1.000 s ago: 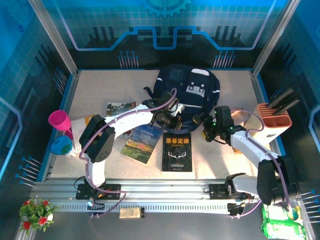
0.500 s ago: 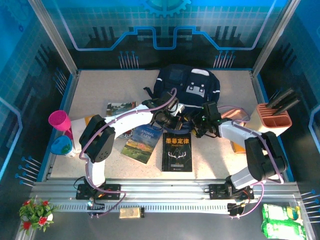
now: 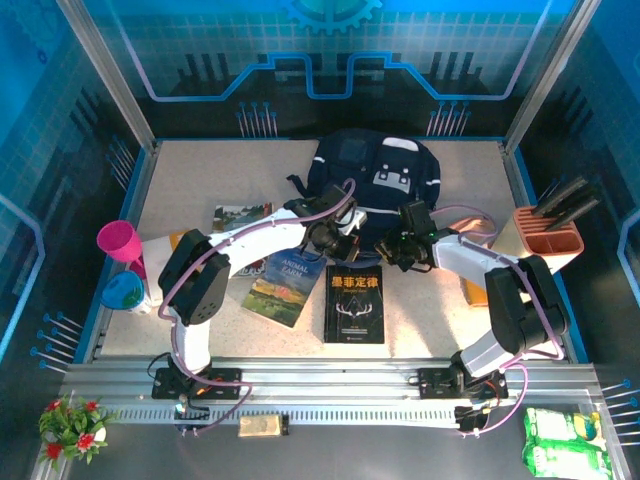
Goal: Pack books, pencil case, and school supplies into a backpack
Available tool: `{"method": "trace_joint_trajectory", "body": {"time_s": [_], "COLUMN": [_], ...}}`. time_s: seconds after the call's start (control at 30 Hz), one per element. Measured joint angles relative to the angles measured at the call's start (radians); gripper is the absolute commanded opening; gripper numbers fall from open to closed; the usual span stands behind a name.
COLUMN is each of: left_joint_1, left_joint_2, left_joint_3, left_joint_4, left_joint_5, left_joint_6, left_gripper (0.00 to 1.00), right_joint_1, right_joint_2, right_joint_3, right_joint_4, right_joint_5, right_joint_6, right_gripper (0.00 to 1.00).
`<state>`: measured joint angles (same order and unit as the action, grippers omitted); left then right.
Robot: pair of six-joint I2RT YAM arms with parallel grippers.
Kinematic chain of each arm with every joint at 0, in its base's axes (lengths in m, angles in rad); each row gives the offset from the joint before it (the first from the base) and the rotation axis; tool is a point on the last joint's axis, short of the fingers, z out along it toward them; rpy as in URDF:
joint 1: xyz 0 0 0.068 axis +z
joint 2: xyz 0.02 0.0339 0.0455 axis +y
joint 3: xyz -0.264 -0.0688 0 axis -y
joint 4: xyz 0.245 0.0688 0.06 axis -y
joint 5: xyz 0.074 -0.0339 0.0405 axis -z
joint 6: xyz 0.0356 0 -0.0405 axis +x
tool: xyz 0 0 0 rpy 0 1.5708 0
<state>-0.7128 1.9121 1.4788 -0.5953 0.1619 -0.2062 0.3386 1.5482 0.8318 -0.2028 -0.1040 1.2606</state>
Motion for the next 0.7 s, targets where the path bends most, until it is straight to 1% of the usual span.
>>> {"method": "trace_joint_trajectory", "body": {"time_s": [0.23, 0.33, 0.53, 0.7], "left_joint_1": [0.071, 0.106, 0.153, 0.189], "left_joint_2": [-0.015, -0.04, -0.102, -0.129], "left_joint_3": [-0.008, -0.027, -0.073, -0.098], "left_joint_4": [-0.055, -0.062, -0.047, -0.023], "left_joint_5": [-0.069, -0.095, -0.117, -0.117], "left_joint_6": [0.049, 0.06, 0.079, 0.084], "left_gripper": [0.0, 0.0, 0.0, 0.0], "right_joint_1": [0.0, 0.0, -0.023, -0.077], "right_joint_2": [-0.048, -0.067, -0.071, -0.089], "right_joint_3": [0.047, 0.073, 0.146, 0.19], "right_joint_4": [-0.089, -0.119, -0.18, -0.212], "right_joint_5": [0.072, 0.08, 0.048, -0.022], "right_joint_6": [-0.077, -0.112, -0.19, -0.256], "right_gripper": [0.11, 0.11, 0.1, 0.1]}}
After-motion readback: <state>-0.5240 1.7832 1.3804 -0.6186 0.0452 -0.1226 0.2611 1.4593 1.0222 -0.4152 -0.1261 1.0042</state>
